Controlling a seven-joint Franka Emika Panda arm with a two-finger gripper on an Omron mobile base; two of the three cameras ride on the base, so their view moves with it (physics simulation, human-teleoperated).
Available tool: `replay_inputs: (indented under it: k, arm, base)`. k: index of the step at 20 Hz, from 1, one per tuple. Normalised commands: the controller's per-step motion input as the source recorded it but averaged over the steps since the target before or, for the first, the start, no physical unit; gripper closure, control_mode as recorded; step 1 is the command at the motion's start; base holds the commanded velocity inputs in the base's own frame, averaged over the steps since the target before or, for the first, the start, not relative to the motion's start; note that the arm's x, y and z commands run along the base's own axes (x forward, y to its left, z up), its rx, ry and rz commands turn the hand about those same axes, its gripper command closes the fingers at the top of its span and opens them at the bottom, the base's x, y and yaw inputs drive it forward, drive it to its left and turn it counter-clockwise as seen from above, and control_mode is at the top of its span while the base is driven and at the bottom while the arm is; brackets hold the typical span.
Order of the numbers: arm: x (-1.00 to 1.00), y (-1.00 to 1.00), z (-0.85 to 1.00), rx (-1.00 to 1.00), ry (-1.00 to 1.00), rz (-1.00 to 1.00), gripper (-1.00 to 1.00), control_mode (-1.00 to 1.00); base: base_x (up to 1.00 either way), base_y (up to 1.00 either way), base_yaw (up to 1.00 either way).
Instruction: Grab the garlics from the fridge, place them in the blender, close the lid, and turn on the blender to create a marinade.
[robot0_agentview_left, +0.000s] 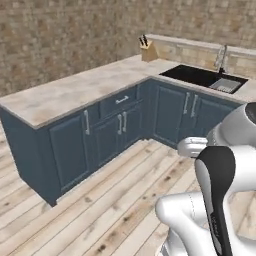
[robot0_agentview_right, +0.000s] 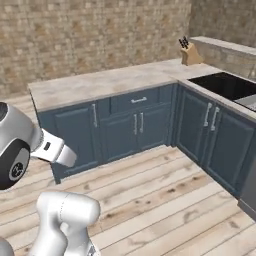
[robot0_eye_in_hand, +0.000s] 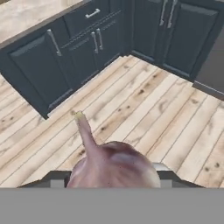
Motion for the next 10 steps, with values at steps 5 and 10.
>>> replay_inputs:
  k: [5, 10]
  arm:
    - [0.0, 0.0, 0.0, 0.0, 0.0, 0.0, 1.0, 1.0]
    - [0.0, 0.0, 0.0, 0.0, 0.0, 0.0, 1.0, 1.0]
  base:
    - [0.05, 0.0, -0.93]
    - [0.0, 0.0, -0.99]
